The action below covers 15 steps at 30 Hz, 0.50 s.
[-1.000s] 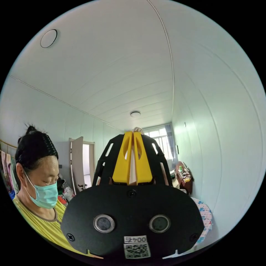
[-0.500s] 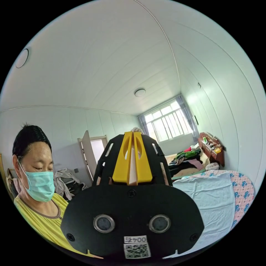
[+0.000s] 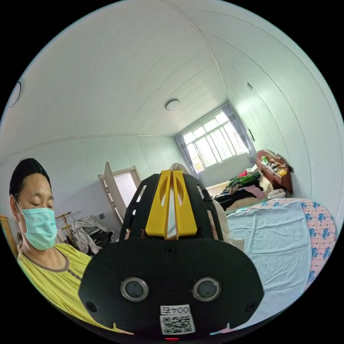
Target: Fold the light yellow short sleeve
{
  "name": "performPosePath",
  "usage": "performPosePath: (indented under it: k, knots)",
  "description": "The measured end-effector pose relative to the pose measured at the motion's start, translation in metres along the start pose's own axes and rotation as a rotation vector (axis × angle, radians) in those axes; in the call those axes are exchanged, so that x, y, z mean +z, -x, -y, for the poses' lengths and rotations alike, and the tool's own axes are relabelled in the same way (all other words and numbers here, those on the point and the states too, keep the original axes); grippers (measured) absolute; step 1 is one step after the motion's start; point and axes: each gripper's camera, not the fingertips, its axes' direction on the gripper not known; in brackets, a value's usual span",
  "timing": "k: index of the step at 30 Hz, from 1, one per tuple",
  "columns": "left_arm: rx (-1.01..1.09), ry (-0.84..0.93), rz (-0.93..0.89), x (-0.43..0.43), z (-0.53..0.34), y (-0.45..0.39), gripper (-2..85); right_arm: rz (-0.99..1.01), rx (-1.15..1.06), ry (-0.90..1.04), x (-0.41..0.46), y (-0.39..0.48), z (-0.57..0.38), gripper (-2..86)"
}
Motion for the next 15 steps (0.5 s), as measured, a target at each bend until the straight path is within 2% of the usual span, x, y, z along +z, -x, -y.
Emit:
performPosePath:
  k: [3, 6, 9, 13, 15]
  knots:
    - [-0.012, -0.046, 0.053, -0.032, 0.029, 0.039, 2.1, -0.209, -0.017, 0.052, -0.021, -0.049, -0.029, -0.6]
    - [0.005, -0.05, -0.011, -0.057, 0.06, 0.062, 1.8, -0.383, -0.026, 0.128, -0.031, -0.101, -0.068, -0.6]
    - [0.081, -0.015, 0.023, -0.06, 0.069, 0.06, 1.7, -0.442, -0.005, 0.211, -0.029, -0.149, -0.115, -0.6]
    - [0.092, 0.1, -0.025, -0.031, 0.035, 0.066, 1.7, -0.584, 0.001, 0.317, -0.021, -0.208, -0.18, -0.6]
    - [0.046, 0.188, -0.055, -0.006, -0.01, 0.076, 1.6, -0.615, 0.059, 0.391, -0.02, -0.254, -0.229, -0.6]
